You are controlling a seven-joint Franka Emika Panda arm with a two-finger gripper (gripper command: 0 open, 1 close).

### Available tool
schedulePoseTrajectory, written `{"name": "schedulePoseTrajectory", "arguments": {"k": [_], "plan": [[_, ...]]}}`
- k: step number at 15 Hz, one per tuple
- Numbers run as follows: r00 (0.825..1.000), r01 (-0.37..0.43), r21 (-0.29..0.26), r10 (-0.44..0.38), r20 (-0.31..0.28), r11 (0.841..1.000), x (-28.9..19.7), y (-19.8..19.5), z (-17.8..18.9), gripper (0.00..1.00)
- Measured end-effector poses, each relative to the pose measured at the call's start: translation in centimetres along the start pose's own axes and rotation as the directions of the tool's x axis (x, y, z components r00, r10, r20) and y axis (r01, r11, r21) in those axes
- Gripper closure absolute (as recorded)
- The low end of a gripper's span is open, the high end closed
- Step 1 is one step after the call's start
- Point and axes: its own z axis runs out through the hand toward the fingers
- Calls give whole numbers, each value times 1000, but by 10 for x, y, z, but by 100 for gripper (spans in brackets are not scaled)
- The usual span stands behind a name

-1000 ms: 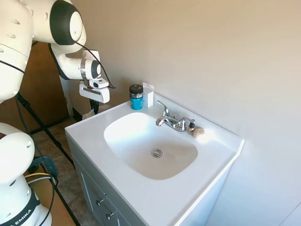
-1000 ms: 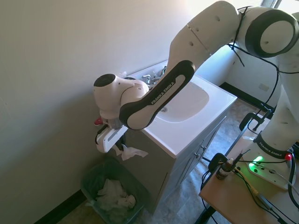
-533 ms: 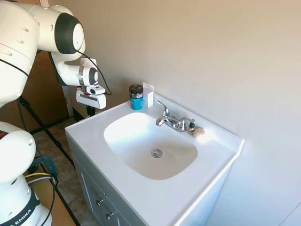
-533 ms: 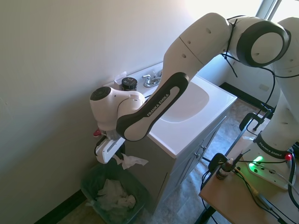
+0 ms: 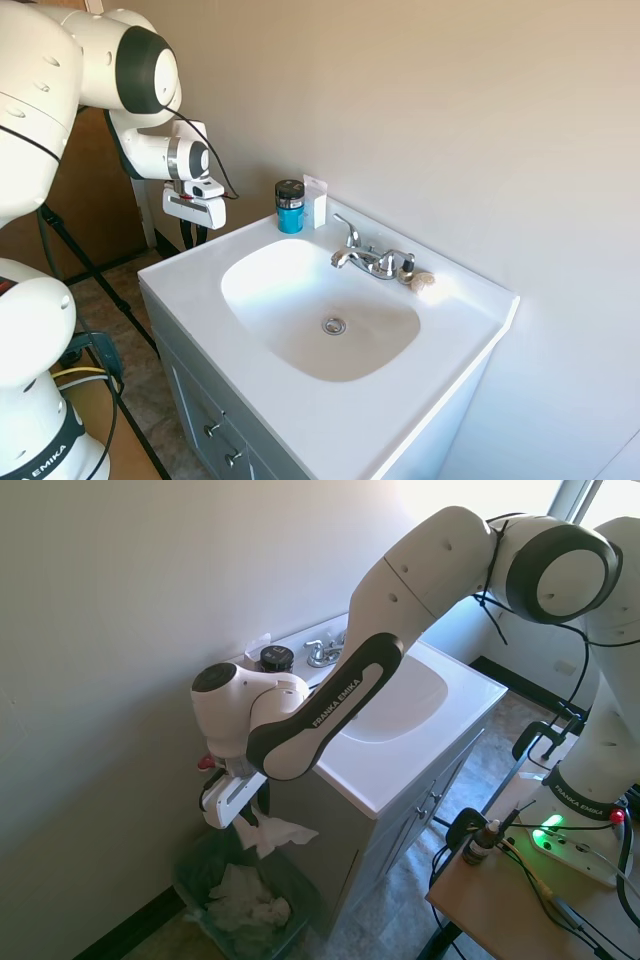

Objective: Throw the tissue in the trash bin

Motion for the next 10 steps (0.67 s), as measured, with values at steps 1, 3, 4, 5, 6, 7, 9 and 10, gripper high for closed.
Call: {"name": "schedulePoseTrajectory", "arguments": {"k": [1, 3, 4, 5, 6, 7, 9, 10], "plan": [[1000, 0, 3, 0, -1, 1000, 0, 0, -2, 0], [1000, 1, 14, -1, -7, 1000, 0, -1, -10, 0], [1000, 1, 25, 0, -13, 1000, 1, -2, -19, 0], [1000, 3, 41, -2, -26, 999, 2, -2, -32, 0], [999, 5, 57, -3, -42, 998, 3, -1, -48, 0], [998, 6, 71, -2, -58, 997, 3, 2, -66, 0], [996, -8, 96, 17, -89, 995, 4, 16, -99, 0], [994, -22, 107, 33, -102, 994, 5, 25, -113, 0]]}}
